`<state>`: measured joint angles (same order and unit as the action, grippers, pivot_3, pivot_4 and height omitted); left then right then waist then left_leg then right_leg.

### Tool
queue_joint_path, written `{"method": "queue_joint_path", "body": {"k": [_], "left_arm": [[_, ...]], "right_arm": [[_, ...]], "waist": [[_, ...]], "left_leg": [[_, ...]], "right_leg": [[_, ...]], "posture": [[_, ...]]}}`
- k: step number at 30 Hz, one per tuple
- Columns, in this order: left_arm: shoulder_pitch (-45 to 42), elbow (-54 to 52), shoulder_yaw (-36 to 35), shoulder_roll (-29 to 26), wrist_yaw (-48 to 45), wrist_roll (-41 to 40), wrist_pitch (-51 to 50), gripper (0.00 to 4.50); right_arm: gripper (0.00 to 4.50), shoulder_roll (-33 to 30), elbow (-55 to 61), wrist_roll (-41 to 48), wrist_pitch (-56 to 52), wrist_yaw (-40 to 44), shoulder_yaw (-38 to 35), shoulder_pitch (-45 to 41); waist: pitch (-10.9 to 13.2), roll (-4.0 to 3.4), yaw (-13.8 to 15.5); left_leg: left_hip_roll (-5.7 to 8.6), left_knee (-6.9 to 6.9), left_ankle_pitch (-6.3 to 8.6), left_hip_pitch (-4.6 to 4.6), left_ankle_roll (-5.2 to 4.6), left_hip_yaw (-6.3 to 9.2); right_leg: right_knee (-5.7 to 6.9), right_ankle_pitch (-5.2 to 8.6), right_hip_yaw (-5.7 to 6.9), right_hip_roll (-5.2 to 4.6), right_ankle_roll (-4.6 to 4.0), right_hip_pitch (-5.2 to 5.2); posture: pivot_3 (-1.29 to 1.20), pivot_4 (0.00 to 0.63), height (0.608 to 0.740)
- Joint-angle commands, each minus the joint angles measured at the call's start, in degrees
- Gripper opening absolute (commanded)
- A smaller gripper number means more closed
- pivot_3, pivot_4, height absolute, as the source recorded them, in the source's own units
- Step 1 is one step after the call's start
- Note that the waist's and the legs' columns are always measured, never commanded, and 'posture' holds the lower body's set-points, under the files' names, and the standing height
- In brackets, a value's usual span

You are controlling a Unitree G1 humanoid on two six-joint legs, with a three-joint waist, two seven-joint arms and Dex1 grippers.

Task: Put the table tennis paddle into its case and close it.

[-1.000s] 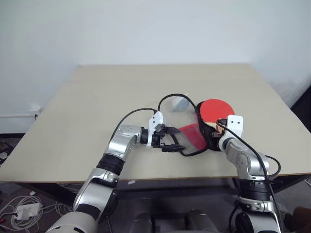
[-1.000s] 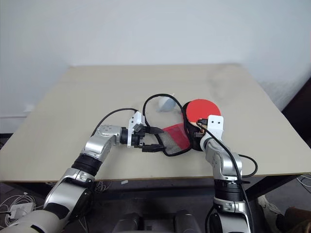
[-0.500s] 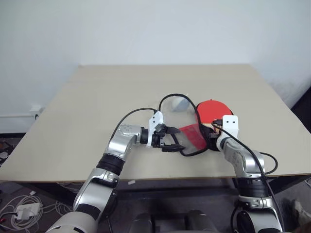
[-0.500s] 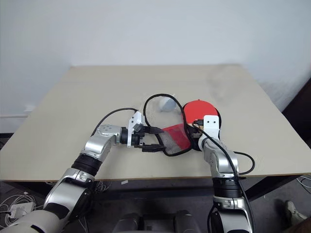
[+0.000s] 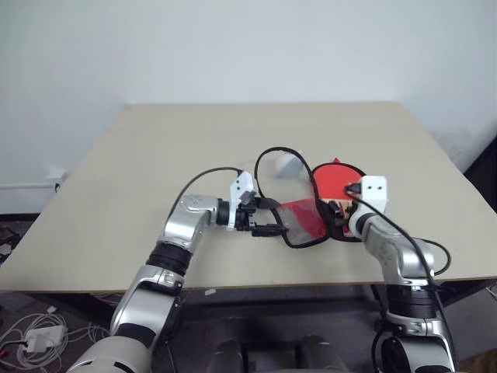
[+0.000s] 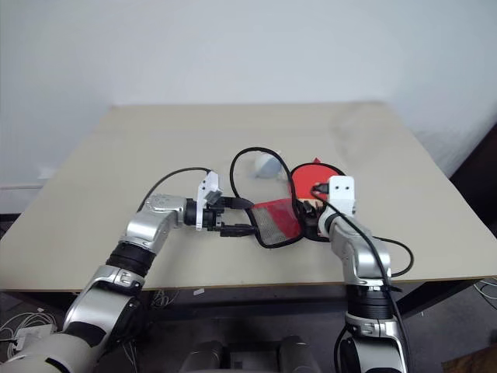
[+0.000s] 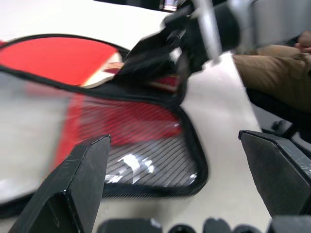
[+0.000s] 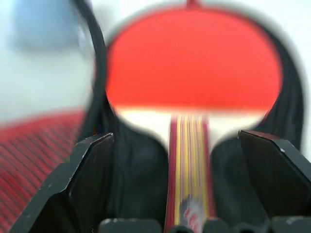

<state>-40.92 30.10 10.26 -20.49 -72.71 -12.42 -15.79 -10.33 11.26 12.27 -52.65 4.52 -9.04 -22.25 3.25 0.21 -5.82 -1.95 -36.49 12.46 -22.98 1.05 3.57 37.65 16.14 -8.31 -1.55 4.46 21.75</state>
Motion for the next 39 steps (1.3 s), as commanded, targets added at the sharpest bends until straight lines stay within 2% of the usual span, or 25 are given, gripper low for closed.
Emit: {"method": "queue_joint_path", "body": {"k": [1, 4, 8, 14, 16, 20, 26, 32, 39], "left_arm": [[-3.5, 2.3, -2.0, -4.3, -3.3, -0.4, 0.3, 4.5], [-6.1, 8.1, -1.9, -7.3, -5.4, 0.9, 1.7, 4.5], [-11.4, 21.0, -0.9, -6.0, 0.2, 5.6, 6.9, 4.5], [-14.8, 32.5, 1.6, 4.3, 6.0, 11.5, 16.3, 4.5], [-15.7, 34.3, 1.1, 6.9, 6.9, 12.0, 17.6, 4.5], [-18.5, 36.3, -0.6, 15.9, 8.3, 10.7, 18.3, 4.5], [-22.4, 35.5, -6.5, 22.7, 6.6, 5.5, 14.0, 4.5], [-21.9, 34.6, -8.3, 26.4, 9.1, 4.3, 9.1, 4.5], [-18.2, 33.0, -7.1, 26.7, 12.5, 5.4, 3.9, 4.5]], "right_arm": [[4.48, -3.8, 12.8, 6.3, 3.9, 7.9, -2.9, 0.6], [4.48, -6.1, 16.3, 8.9, 4.6, 11.2, -3.5, 2.9], [4.48, -6.0, 12.9, 8.4, 5.4, 9.8, -4.0, 3.4], [4.48, -3.9, 10.7, 7.1, 10.8, 7.5, -3.6, 2.4], [4.48, -3.9, 10.3, 6.9, 11.7, 7.4, -3.1, 2.3], [4.48, -1.7, 11.1, 9.3, 17.3, 5.7, -7.1, 0.8], [4.48, 0.8, 13.8, 16.8, 21.3, 3.2, -14.3, -1.8], [4.48, 0.6, 12.3, 17.9, 22.6, -0.1, -15.6, -1.3], [4.48, -1.4, 9.9, 13.5, 21.8, -1.7, -11.1, 1.4]], "waist": [[0.0, 0.0, 0.0], [0.0, 0.03, 0.0], [0.0, 0.16, 0.2], [0.0, 0.17, 1.2], [0.0, 0.19, 1.6], [0.1, 0.19, 1.8], [0.1, 0.18, 2.1], [0.0, 0.12, 1.6], [0.0, 0.09, 1.6]], "left_leg": [[0.0, -0.01, 0.0, -0.01, 0.0, 0.01], [0.0, 0.04, 0.0, 0.03, 0.0, 0.04], [-0.01, -0.06, 0.0, 0.07, 0.0, 0.07], [0.01, -0.11, 0.0, -0.14, 0.0, 0.05], [0.01, -0.23, 0.0, -0.5, 0.0, 0.07], [0.0, -0.31, -0.01, -0.77, -0.01, 0.1], [0.01, -0.39, -0.01, -0.79, -0.01, 0.09], [0.01, -0.34, -0.02, -0.72, -0.03, 0.12], [0.01, -0.33, -0.03, -0.68, -0.05, 0.11]], "right_leg": [[0.0, 0.0, 0.02, 0.0, 0.0, 0.0], [-0.01, 0.01, 0.07, 0.0, 0.01, -0.02], [-0.02, 0.02, 0.15, -0.01, 0.0, -0.13], [-0.05, 0.01, 0.16, -0.03, 0.01, 0.0], [0.03, 0.0, 0.17, -0.02, 0.01, 0.31], [0.17, -0.02, 0.15, 0.04, 0.01, 0.59], [0.14, -0.03, 0.15, 0.04, 0.04, 0.54], [0.16, -0.03, 0.12, 0.07, 0.03, 0.52], [0.18, -0.03, 0.09, 0.08, 0.02, 0.51]], "posture": [[0.0, 0.0, 0.74], [0.0, 0.0, 0.74], [0.0, 0.0, 0.74], [0.0, 0.0, 0.74], [0.0, 0.0, 0.74], [0.0, 0.0, 0.74], [0.0, 0.0, 0.74], [0.0, 0.0, 0.74], [0.0, 0.0, 0.74]]}}
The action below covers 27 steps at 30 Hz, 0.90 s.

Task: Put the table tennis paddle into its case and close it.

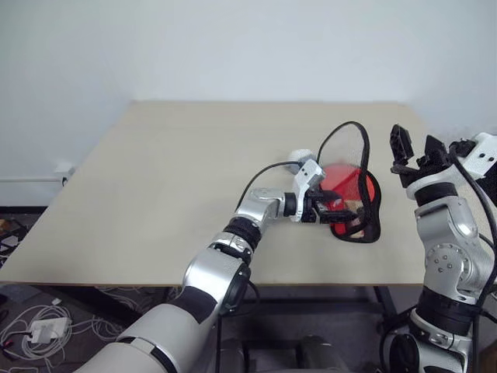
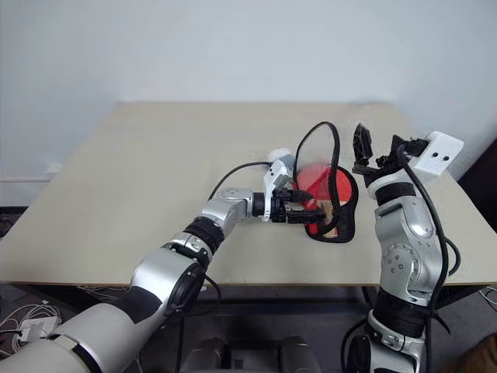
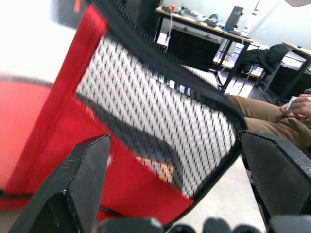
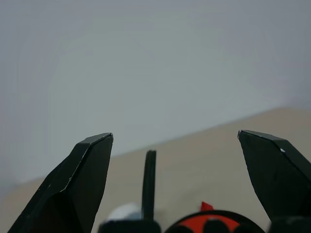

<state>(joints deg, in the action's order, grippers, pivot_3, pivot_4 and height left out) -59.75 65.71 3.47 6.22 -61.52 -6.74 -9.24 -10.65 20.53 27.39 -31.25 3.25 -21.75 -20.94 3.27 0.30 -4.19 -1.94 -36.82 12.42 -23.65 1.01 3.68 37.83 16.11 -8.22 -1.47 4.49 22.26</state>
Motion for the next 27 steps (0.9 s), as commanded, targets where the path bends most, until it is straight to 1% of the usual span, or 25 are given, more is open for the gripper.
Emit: {"method": "queue_joint_path", "body": {"k": [1, 5, 8, 10, 13, 15, 19, 25, 27], "left_arm": [[1.5, -3.4, -0.5, -0.1, 1.7, -0.5, -3.9, 4.5], [3.9, -5.6, -0.7, -0.5, 3.5, -0.9, -8.2, 4.5], [4.5, -5.1, -2.0, -0.1, 7.4, -1.5, -11.8, 4.5], [3.4, -3.5, -3.0, 0.5, 11.4, -1.9, -15.2, 4.5], [0.8, -0.6, -6.3, 2.0, 19.0, -3.5, -19.6, 4.5], [-0.6, 0.6, -7.9, 3.1, 21.4, -4.5, -20.9, 4.5], [-1.8, 0.9, -7.6, 4.5, 21.6, -4.4, -20.4, 4.5], [-2.2, 1.1, -7.9, 5.6, 20.7, -5.6, -23.6, 4.5], [-1.4, -0.7, -6.5, 6.2, 18.7, -5.1, -21.7, 4.5]], "right_arm": [[4.48, -1.1, 0.3, -2.0, 0.4, -0.5, 2.1, 0.3], [4.48, -1.0, -0.3, -2.9, 0.9, -1.0, 3.3, 0.5], [4.48, -0.9, -0.9, -4.1, 1.1, -1.1, 4.4, 0.8], [4.48, -0.8, -1.3, -5.0, 1.4, -1.3, 5.0, 1.0], [4.48, -0.4, -1.7, -6.0, 1.4, -2.1, 5.3, 1.2], [4.48, -0.2, -1.9, -6.5, 0.9, -2.8, 5.3, 1.3], [4.48, -1.0, -2.4, -7.6, -2.7, -3.6, 6.6, 2.1], [4.48, -1.2, -2.7, -8.7, -5.6, -4.9, 6.3, 3.7], [4.48, -1.0, -2.3, -8.2, -6.7, -4.9, 6.0, 4.1]], "waist": [[0.0, 0.0, 0.0], [0.0, 0.0, 0.0], [0.0, 0.0, 0.0], [0.0, 0.0, 0.0], [0.0, 0.01, 0.1], [0.0, 0.02, 0.1], [0.0, 0.0, 0.0], [0.0, -0.01, 0.0], [0.0, -0.01, 0.0]], "left_leg": [[0.0, 0.0, 0.0, 0.0, 0.0, 0.0], [0.0, -0.01, 0.0, -0.01, 0.0, 0.0], [0.0, -0.02, 0.0, 0.0, 0.0, 0.0], [0.0, -0.02, 0.0, -0.01, 0.0, 0.01], [0.0, -0.04, 0.0, 0.0, 0.0, 0.03], [0.0, -0.1, 0.0, 0.07, 0.0, 0.04], [0.0, -0.09, -0.01, 0.13, 0.0, 0.05], [0.0, -0.08, -0.01, 0.12, 0.0, 0.04], [0.0, -0.08, -0.01, 0.12, 0.0, 0.05]], "right_leg": [[0.0, 0.0, 0.0, 0.0, 0.0, 0.0], [0.01, 0.0, 0.0, 0.0, 0.0, 0.0], [0.01, 0.0, 0.0, 0.0, 0.0, -0.01], [0.01, 0.0, 0.0, 0.0, 0.0, -0.01], [0.0, 0.0, 0.03, 0.0, 0.0, -0.05], [-0.01, -0.01, 0.04, 0.0, 0.02, -0.15], [0.0, -0.03, 0.03, 0.02, 0.05, -0.17], [-0.01, -0.04, 0.02, 0.02, 0.04, -0.16], [-0.01, -0.04, 0.02, 0.03, 0.04, -0.16]], "posture": [[0.0, 0.0, 0.74], [0.0, 0.0, 0.74], [0.0, 0.0, 0.74], [0.0, 0.0, 0.74], [0.0, 0.0, 0.74], [0.0, 0.0, 0.74], [0.0, 0.0, 0.74], [0.0, 0.0, 0.74], [0.0, 0.0, 0.74]]}}
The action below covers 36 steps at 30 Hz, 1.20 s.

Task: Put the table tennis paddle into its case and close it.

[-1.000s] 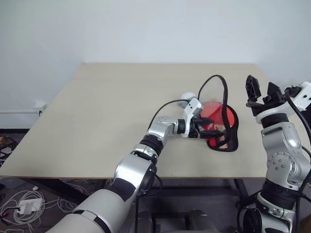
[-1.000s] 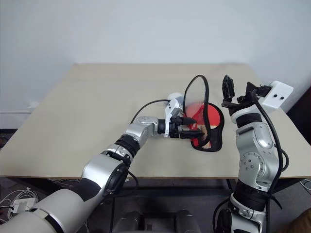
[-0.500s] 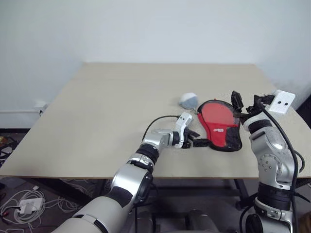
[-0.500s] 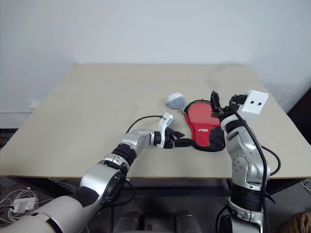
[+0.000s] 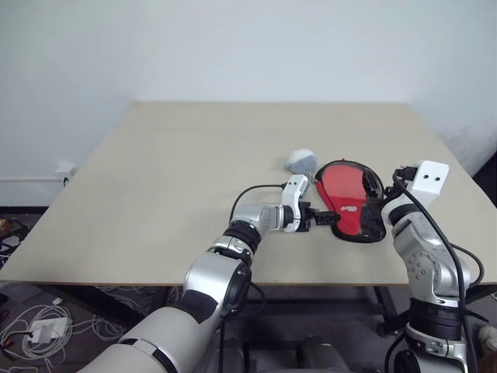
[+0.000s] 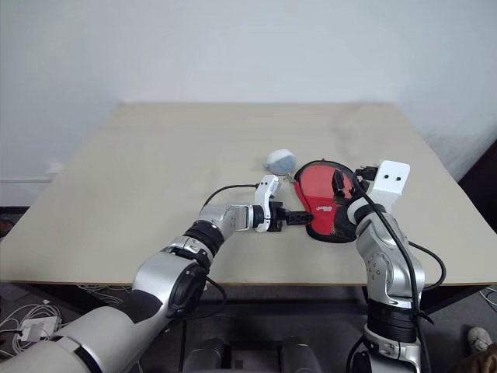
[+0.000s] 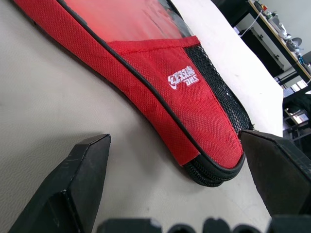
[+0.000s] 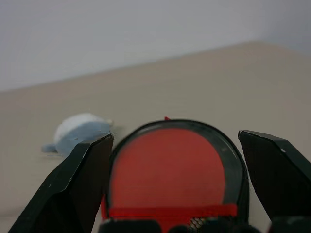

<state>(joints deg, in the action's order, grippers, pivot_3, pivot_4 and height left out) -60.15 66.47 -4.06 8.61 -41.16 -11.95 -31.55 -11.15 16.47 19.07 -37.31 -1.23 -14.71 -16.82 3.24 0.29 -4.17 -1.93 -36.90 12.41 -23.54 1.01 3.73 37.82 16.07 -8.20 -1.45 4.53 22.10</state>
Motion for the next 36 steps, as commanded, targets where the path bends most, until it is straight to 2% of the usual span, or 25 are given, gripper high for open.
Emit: {"method": "queue_joint_path", "body": {"k": [1, 4, 7, 9, 11, 14, 18, 22, 28, 36], "left_arm": [[-0.5, -2.6, 1.6, 3.8, -3.1, 0.0, 1.8, 4.5], [2.4, -12.2, 6.1, -0.9, -15.3, -0.3, 1.8, 4.5], [8.8, -27.4, 10.4, -10.5, -26.4, 0.0, 5.9, 4.5], [11.4, -33.6, 11.0, -15.8, -29.4, -0.7, 5.1, 4.5], [13.5, -37.9, 11.8, -19.7, -31.5, -1.2, 5.0, 4.5], [18.6, -44.5, 12.8, -28.9, -37.0, -0.6, 8.6, 4.5], [22.0, -46.8, 13.8, -35.0, -39.6, -0.3, 10.1, 4.5], [24.3, -48.1, 14.9, -37.3, -39.7, 0.3, 12.0, 4.5], [25.6, -48.9, 15.8, -36.7, -38.2, 0.0, 12.5, 4.5], [24.5, -40.6, 16.1, -35.4, -38.1, 1.1, 19.8, 4.5]], "right_arm": [[4.48, -0.5, 2.0, 0.7, -1.8, -0.1, -1.1, 0.1], [4.48, -1.2, 2.5, 0.6, -4.1, 1.1, 0.5, 0.9], [4.48, -1.4, 1.0, -0.2, -3.8, 1.2, 1.1, 0.7], [4.48, -1.2, -0.1, -0.3, -3.7, 1.1, 0.9, 0.3], [4.48, -1.1, -0.8, -0.2, -4.2, 1.1, 1.1, -0.1], [4.48, -1.0, -3.1, -1.2, -4.9, 1.4, 3.1, -1.2], [4.48, -0.6, -4.5, -1.6, -6.4, 2.6, 6.4, -1.6], [4.48, -0.8, -4.1, -2.7, -9.6, 3.7, 11.3, -1.3], [4.48, -2.2, -4.2, -6.2, -15.0, 4.5, 19.0, -0.4], [4.48, -2.1, -4.8, -8.9, -20.3, 4.5, 21.4, 0.5]], "waist": [[0.0, 0.0, 0.0], [0.0, -0.04, 0.0], [0.0, -0.14, -0.6], [0.0, -0.15, -1.6], [0.0, -0.17, -1.8], [0.0, -0.18, -1.7], [0.0, -0.17, -1.4], [0.0, -0.16, -1.5], [0.0, -0.16, -1.6], [-0.3, 0.22, -1.4]], "left_leg": [[0.0, 0.0, 0.0, 0.0, 0.0, 0.0], [0.0, 0.01, 0.0, -0.07, 0.01, -0.01], [0.0, 0.1, -0.04, -0.06, 0.07, -0.05], [-0.02, 0.37, -0.17, 0.02, 0.2, -0.11], [-0.08, 0.5, -0.25, 0.05, 0.18, -0.07], [-0.07, 0.48, -0.25, 0.03, 0.17, -0.05], [-0.07, 0.37, -0.25, -0.02, 0.17, -0.01], [-0.07, 0.3, -0.25, -0.04, 0.17, 0.02], [-0.08, 0.3, -0.25, -0.05, 0.17, 0.04], [-0.09, 0.28, -0.25, 0.01, 0.17, 0.1]], "right_leg": [[0.0, 0.0, 0.0, 0.0, 0.0, 0.0], [-0.01, 0.0, 0.0, 0.0, -0.01, 0.05], [-0.01, -0.15, -0.06, 0.0, -0.26, 0.09], [0.02, -0.19, -0.17, 0.02, -0.32, 0.19], [0.02, -0.21, -0.17, 0.09, -0.35, 0.23], [-0.03, -0.19, -0.15, 0.07, -0.33, 0.2], [-0.01, -0.21, -0.05, 0.04, -0.35, 0.17], [-0.02, -0.14, -0.01, 0.04, -0.25, 0.12], [0.0, -0.15, -0.01, 0.05, -0.26, 0.15], [-0.01, -0.1, 0.07, 0.06, -0.17, 0.07]], "posture": [[0.0, 0.0, 0.74], [0.0, 0.0, 0.74], [0.0, 0.0, 0.74], [0.0, 0.0, 0.74], [0.0, 0.0, 0.74], [0.0, 0.0, 0.74], [0.0, 0.0, 0.74], [0.0, 0.0, 0.74], [0.0, 0.0, 0.74], [0.0, 0.0, 0.74]]}}
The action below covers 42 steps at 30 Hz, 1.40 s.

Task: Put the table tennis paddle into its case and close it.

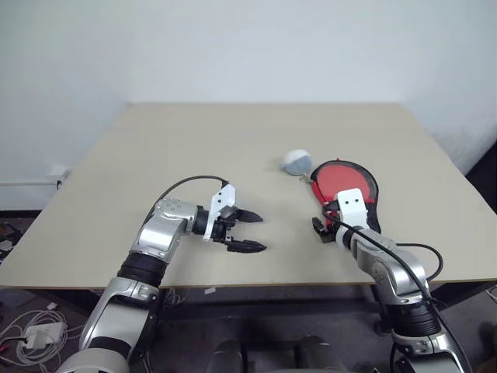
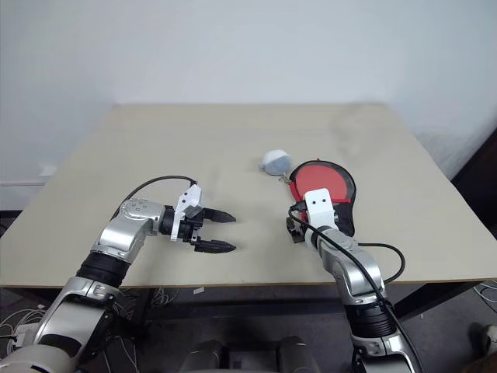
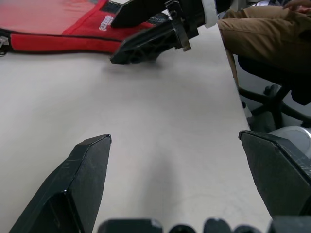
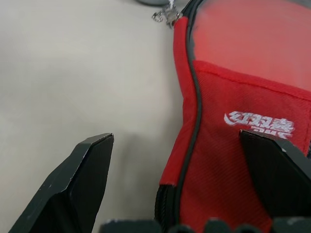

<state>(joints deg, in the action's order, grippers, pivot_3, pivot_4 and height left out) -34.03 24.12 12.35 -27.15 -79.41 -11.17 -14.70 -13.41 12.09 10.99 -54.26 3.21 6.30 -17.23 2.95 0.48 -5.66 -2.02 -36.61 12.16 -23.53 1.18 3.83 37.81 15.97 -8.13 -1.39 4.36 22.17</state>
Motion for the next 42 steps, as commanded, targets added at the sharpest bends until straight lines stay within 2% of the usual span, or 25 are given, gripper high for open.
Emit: {"method": "queue_joint_path", "body": {"k": [1, 2, 5, 11, 16, 20, 23, 27, 28, 32, 35, 40, 42], "left_arm": [[-2.0, 2.8, -0.2, 0.7, 0.1, 0.5, 3.8, 4.5], [-2.3, 3.6, -0.1, 0.9, 0.1, 0.7, 4.4, 4.5], [-3.2, 6.3, -0.2, 1.9, -0.2, 1.1, 6.4, 4.5], [-4.6, 10.4, -0.4, 3.2, 0.3, 2.0, 9.8, 4.5], [-4.6, 11.3, -0.2, 3.7, 1.3, 2.9, 11.4, 4.5], [-3.8, 6.6, 0.1, 3.5, 1.9, 2.5, 8.7, 4.5], [-3.4, 3.3, 0.0, 3.5, 2.6, 2.3, 6.1, 4.5], [-3.0, -0.3, -0.1, 3.2, 3.3, 2.0, 2.9, 4.5], [-3.0, -0.8, -0.2, 3.1, 3.4, 2.0, 2.5, 4.5], [-3.7, -1.3, -0.5, 2.8, 3.5, 2.0, 1.2, 4.5], [-4.3, -1.2, -0.7, 2.6, 3.7, 2.0, 0.8, 4.5], [-5.1, -0.6, -0.7, 2.1, 3.8, 2.3, 0.8, 4.5], [-5.6, 0.1, -0.6, 2.1, 3.8, 2.4, 1.0, 4.5]], "right_arm": [[4.48, 0.2, -1.1, -1.2, -4.4, -0.3, 0.3, 0.7], [4.48, 0.2, -1.7, -1.6, -5.4, -0.4, 0.3, 0.6], [3.89, 0.3, -2.2, -1.8, -7.4, 0.0, 0.5, 0.4], [1.81, 0.3, -3.5, -4.6, -9.6, -0.8, 1.3, 0.0], [1.81, -1.3, -5.4, -6.8, -11.1, -1.0, 2.3, -0.4], [1.81, -1.4, -5.9, -6.6, -11.5, -0.6, 2.3, -0.9], [1.23, -1.0, -7.2, -7.3, -11.6, -1.6, 1.5, -1.5], [0.12, -1.3, -7.6, -7.4, -11.4, -1.4, 1.2, -1.8], [0.03, -1.3, -7.6, -7.3, -11.6, -1.4, 0.9, -1.9], [0.03, -1.8, -6.0, -6.1, -10.2, 0.1, -0.8, -1.7], [0.03, 0.5, -1.8, -0.6, -10.2, 3.5, -7.0, -1.7], [0.03, 1.3, 5.6, 8.2, -21.2, 9.7, -14.8, -1.2], [0.03, 0.3, 9.9, 10.7, -24.8, 11.8, -15.0, -0.2]], "waist": [[0.0, 0.06, 0.1], [-0.1, 0.08, 0.2], [-0.1, 0.18, 0.5], [-0.3, 0.38, 0.8], [-0.4, 0.55, 1.0], [-0.5, 0.64, 1.6], [-0.5, 0.64, 1.6], [-0.5, 0.64, 1.5], [-0.5, 0.64, 1.6], [-0.5, 0.64, 1.6], [-0.4, 0.62, 1.6], [-0.4, 0.52, 1.5], [-0.4, 0.48, 1.5]], "left_leg": [[0.0, -0.01, 0.0, 0.0, 0.0, 0.01], [0.0, -0.03, 0.0, 0.0, 0.0, 0.02], [0.0, -0.09, 0.0, 0.0, 0.0, 0.06], [0.0, -0.12, 0.0, 0.01, 0.0, 0.07], [0.0, -0.19, 0.01, 0.04, 0.0, 0.1], [0.0, -0.26, 0.01, 0.09, 0.0, 0.14], [0.02, -0.33, 0.01, 0.13, 0.0, 0.16], [0.02, -0.31, 0.02, 0.49, 0.01, 0.15], [0.02, -0.29, 0.03, 0.61, 0.01, 0.14], [0.02, -0.26, 0.03, 0.77, 0.02, 0.14], [0.03, -0.26, 0.03, 0.72, 0.02, 0.14], [0.02, -0.15, 0.02, 0.55, 0.01, 0.14], [0.01, -0.05, 0.02, 0.55, 0.01, 0.14]], "right_leg": [[0.0, 0.0, 0.01, 0.0, 0.01, -0.02], [0.0, 0.01, 0.03, 0.0, 0.01, -0.03], [-0.01, 0.01, 0.1, -0.01, 0.02, -0.09], [0.0, 0.02, 0.12, -0.01, 0.03, -0.1], [0.0, 0.02, 0.16, -0.01, 0.03, -0.2], [-0.01, 0.03, 0.2, -0.01, 0.05, -0.33], [-0.02, 0.03, 0.2, -0.01, 0.05, -0.44], [-0.09, 0.04, 0.2, -0.02, 0.06, -0.8], [-0.11, 0.04, 0.19, -0.02, 0.05, -0.9], [-0.12, 0.06, 0.19, -0.03, 0.05, -0.94], [-0.12, 0.05, 0.19, -0.04, 0.05, -0.93], [-0.08, 0.05, 0.17, -0.02, 0.06, -0.74], [-0.08, 0.06, 0.17, 0.0, 0.06, -0.69]], "posture": [[0.0, 0.0, 0.74], [0.0, 0.0, 0.74], [0.0, 0.0, 0.74], [0.0, 0.0, 0.74], [0.0, 0.0, 0.74], [0.0, 0.0, 0.74], [0.0, 0.0, 0.74], [0.0, 0.0, 0.74], [0.0, 0.0, 0.74], [0.0, 0.0, 0.74], [0.0, 0.0, 0.74], [0.0, 0.0, 0.74], [0.0, 0.0, 0.74]]}}
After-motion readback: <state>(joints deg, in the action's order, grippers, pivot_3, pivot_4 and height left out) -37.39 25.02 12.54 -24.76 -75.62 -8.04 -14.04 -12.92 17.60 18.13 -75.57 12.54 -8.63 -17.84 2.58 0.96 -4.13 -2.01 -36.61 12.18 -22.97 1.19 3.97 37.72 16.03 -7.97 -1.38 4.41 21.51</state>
